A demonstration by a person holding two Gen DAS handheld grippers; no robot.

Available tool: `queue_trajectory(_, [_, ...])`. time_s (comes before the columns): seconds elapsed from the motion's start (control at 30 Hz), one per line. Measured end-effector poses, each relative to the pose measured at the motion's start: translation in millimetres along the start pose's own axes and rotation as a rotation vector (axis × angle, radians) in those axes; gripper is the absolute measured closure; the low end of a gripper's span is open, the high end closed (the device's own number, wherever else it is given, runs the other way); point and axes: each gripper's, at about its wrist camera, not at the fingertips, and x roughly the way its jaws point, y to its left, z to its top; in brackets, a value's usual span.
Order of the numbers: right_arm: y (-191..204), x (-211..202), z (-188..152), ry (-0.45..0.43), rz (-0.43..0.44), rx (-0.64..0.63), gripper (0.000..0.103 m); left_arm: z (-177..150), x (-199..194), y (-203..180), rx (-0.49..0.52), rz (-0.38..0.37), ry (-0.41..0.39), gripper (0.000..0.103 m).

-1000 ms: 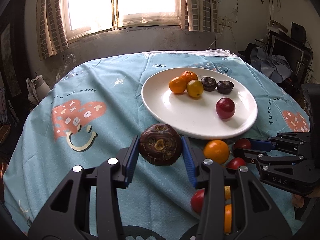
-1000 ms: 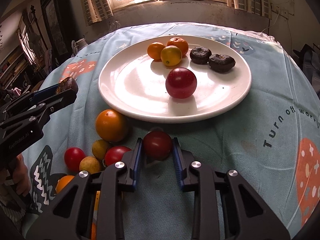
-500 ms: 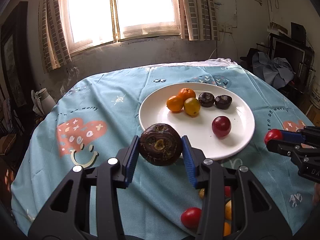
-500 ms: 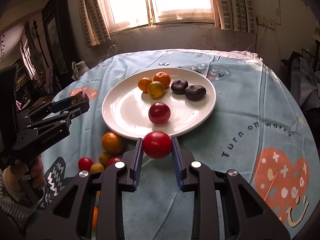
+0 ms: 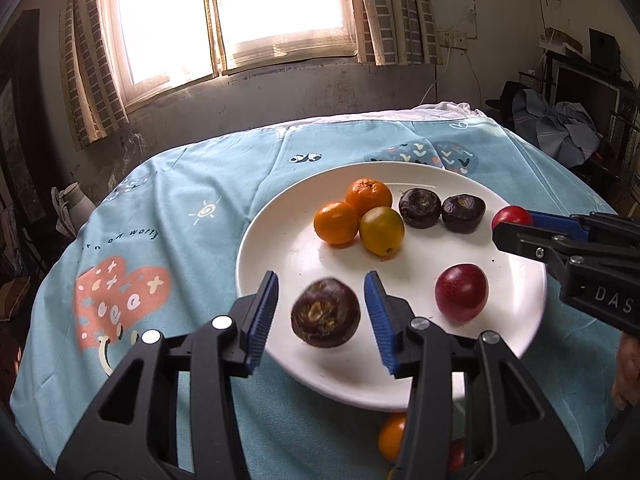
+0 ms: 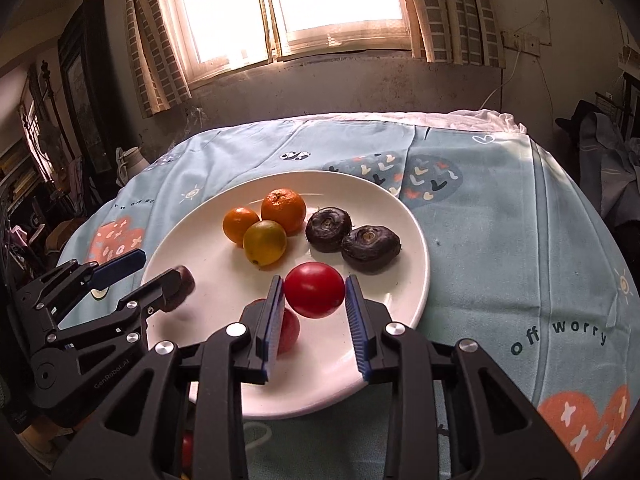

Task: Organize fruits
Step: 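Lower both held fruits onto the white plate and open both tools, then move both open tools back over the remaining fruit cluster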

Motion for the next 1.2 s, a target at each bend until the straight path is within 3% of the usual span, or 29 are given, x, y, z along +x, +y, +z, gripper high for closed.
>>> queue_trajectory(0.03, [0,1,0,-0.001,0.000,0.000,0.046,1,1,0,0.000,0.008,-0.005,0.038])
queue_trajectory(0.07, [0,-2,-2,-0.022,-0.007,0.002,0.042,1,0,0,-0.001,0.017,-0.012,0.027])
queue_trajectory(0.2, [-3,-26,-1,-0.069,-0.002,0.017,0.042,1,-10,6,-0.004,0.017,-0.013,0.026])
queue_trajectory(0.3, [-6,-54,-10,-0.082,0.029,0.037,0.042,-9,-34,19,-0.029,-0.029,-0.002,0.025])
queue_trajectory(0.57, [-1,-103,-75,-0.042,0.101,0.070,0.042,-77,-84,21,0.034,-0.090,0.070,0.023])
queue_trajectory(0.73, [9,-111,-93,-0.034,0.119,0.038,0.042,-94,-88,21,0.043,-0.097,0.094,0.023])
queue_trajectory(1.07, [3,-107,-93,-0.009,0.110,0.051,0.041,-97,-73,19,0.066,-0.151,0.129,0.023])
queue_trajectory(1.2, [3,-107,-94,-0.005,0.107,0.047,0.041,-97,-82,31,0.098,-0.112,0.097,0.022])
